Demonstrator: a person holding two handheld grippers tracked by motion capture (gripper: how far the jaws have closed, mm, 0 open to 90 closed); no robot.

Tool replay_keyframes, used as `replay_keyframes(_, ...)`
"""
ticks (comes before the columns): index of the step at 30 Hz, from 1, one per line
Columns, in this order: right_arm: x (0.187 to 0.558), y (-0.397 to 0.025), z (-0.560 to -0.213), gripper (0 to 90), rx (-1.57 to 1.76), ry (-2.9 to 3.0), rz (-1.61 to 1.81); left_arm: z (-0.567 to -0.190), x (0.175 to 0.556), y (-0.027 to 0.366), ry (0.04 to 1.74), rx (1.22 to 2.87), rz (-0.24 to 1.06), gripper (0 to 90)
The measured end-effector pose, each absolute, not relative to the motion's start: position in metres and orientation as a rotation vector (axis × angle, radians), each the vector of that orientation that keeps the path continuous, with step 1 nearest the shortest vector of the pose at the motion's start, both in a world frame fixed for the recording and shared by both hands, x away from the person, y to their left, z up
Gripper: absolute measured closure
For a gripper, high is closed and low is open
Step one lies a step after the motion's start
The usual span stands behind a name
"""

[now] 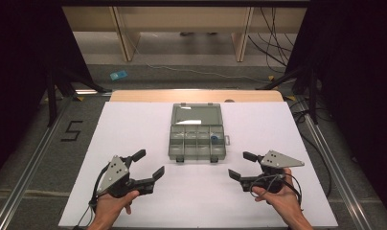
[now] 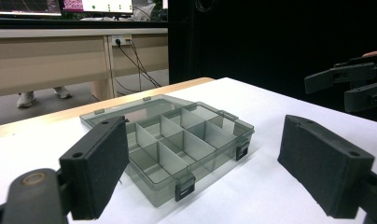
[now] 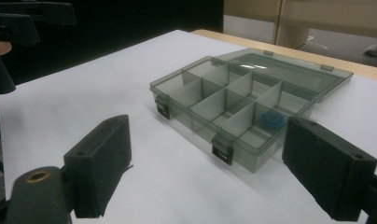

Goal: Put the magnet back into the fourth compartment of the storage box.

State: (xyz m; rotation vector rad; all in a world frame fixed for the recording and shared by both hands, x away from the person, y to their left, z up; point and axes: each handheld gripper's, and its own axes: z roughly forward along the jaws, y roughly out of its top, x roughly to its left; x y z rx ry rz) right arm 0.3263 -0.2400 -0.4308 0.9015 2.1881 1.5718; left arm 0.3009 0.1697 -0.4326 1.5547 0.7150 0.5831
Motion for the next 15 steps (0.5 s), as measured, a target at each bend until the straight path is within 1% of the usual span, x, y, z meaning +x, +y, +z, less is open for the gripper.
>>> replay_keyframes(15, 0.3265, -0.2393, -0.4301, 16.7, 0.890, 2.181, 1.573, -0.4324, 0.3014, 0.1700, 0.711, 1.556, 0.586, 15.6)
